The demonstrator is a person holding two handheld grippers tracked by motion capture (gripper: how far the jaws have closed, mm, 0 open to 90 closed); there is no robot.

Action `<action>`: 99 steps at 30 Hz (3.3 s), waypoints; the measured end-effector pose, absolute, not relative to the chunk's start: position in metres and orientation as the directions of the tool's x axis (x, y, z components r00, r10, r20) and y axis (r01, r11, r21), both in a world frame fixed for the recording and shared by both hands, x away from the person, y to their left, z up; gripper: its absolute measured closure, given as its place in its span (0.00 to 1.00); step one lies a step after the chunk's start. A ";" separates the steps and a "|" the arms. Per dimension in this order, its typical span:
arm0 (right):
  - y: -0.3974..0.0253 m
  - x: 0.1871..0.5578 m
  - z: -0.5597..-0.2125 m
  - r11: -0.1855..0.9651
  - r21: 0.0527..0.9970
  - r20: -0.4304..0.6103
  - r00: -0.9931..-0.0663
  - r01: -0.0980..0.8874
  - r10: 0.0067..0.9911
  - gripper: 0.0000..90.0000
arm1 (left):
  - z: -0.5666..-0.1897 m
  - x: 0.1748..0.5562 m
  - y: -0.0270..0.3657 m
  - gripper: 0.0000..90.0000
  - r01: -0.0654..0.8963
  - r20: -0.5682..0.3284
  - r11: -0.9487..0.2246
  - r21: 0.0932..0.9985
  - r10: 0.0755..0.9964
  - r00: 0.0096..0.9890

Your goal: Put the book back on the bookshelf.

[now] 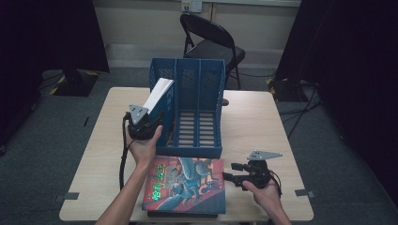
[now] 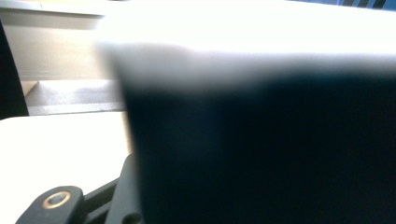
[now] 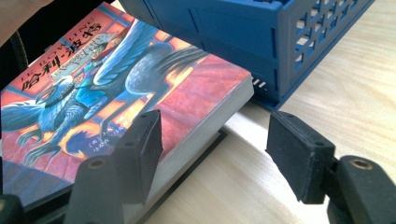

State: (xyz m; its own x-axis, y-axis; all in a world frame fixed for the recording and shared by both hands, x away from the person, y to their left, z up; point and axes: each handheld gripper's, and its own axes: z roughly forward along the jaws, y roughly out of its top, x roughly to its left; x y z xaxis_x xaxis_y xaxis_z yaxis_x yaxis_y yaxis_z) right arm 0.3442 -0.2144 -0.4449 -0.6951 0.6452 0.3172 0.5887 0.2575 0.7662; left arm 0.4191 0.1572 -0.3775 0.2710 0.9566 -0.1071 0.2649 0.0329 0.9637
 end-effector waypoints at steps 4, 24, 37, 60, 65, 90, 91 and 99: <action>-0.214 0.344 -0.445 0.260 0.764 0.317 -0.695 0.591 0.646 0.40 | -0.376 0.418 0.158 0.63 0.275 -0.101 0.021 0.961 0.955 0.279; -0.216 0.344 -0.446 0.257 0.763 0.316 -0.690 0.593 0.652 0.39 | -0.360 0.416 0.173 0.50 0.369 -0.155 0.008 0.929 0.916 0.371; -0.218 0.344 -0.445 0.254 0.765 0.313 -0.686 0.592 0.656 0.39 | -0.347 0.416 0.180 0.50 0.448 -0.163 -0.041 0.893 0.899 0.406; -0.218 0.345 -0.445 0.245 0.766 0.334 -0.693 0.595 0.639 0.39 | -0.300 0.435 0.187 0.45 0.598 -0.156 -0.148 0.788 0.891 0.426; -0.218 0.345 -0.446 0.244 0.766 0.331 -0.690 0.595 0.643 0.39 | -0.286 0.445 0.183 0.46 0.646 -0.136 -0.172 0.743 0.907 0.399; -0.218 0.345 -0.448 0.256 0.760 0.327 -0.693 0.597 0.643 0.39 | -0.274 0.500 0.160 0.49 0.872 -0.136 -0.208 0.444 0.946 0.295; -0.218 0.345 -0.448 0.255 0.761 0.327 -0.692 0.597 0.643 0.39 | -0.276 0.502 0.160 0.50 0.879 -0.141 -0.200 0.433 0.948 0.285; -0.218 0.345 -0.448 0.259 0.758 0.328 -0.693 0.599 0.642 0.39 | -0.275 0.509 0.155 0.59 0.905 -0.078 -0.214 0.369 0.962 0.260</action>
State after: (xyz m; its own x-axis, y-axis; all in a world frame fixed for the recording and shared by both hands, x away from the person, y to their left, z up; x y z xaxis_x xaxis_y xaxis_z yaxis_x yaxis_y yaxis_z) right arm 0.3448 -0.2183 -0.4475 -0.6928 0.6425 0.3275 0.5988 0.2593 0.7578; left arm 0.5087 0.1553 -0.2745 0.2600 0.9624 -0.0781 0.9045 -0.2145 0.3686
